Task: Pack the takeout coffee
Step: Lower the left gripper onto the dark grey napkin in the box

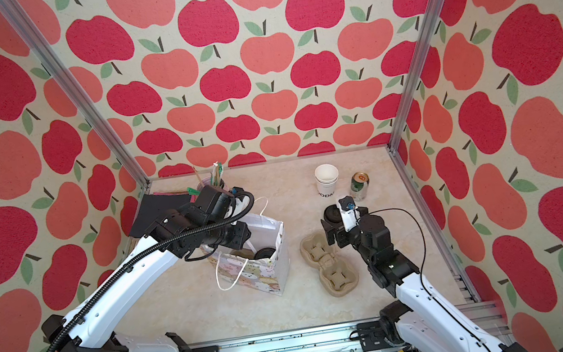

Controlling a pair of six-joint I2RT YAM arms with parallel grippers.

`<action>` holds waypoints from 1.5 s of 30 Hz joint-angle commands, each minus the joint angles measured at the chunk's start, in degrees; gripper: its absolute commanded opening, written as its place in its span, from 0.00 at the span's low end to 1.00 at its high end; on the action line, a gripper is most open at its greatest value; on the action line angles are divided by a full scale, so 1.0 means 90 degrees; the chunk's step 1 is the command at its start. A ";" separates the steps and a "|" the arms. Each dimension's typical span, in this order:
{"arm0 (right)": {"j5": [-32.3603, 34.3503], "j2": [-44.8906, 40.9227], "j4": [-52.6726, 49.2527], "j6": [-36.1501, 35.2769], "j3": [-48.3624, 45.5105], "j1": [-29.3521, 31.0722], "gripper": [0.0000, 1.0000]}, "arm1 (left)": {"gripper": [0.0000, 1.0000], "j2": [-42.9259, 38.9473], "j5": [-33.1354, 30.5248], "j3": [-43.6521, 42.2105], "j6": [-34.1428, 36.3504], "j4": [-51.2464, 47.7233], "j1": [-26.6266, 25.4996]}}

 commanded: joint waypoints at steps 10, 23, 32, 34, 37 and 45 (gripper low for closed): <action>-0.0144 0.0031 0.0070 0.0104 -0.0067 -0.0039 0.99 | 0.57 -0.0941 -0.0603 0.0815 0.0259 -0.0464 0.0833; -0.0427 0.0040 0.0097 0.0190 -0.0002 -0.0052 0.99 | 0.67 -0.1453 0.0608 0.0048 0.0656 0.0066 0.4410; -0.0665 0.0032 0.0350 0.0319 -0.0077 -0.0049 0.99 | 0.67 -0.0449 0.0807 -0.0458 0.0484 0.1181 0.5560; -0.0648 0.0034 0.0449 0.0322 -0.0139 -0.0045 0.99 | 0.66 -0.0111 0.0884 -0.0520 0.0482 0.1458 0.5756; -0.0620 0.0030 0.0613 0.0345 -0.0237 -0.0052 0.99 | 0.64 0.0571 0.0806 -0.0378 0.0608 0.1548 0.5897; -0.0691 0.0069 0.0749 0.0406 -0.0337 -0.0049 0.99 | 0.57 0.2389 0.0419 0.0488 0.1075 0.1431 0.5849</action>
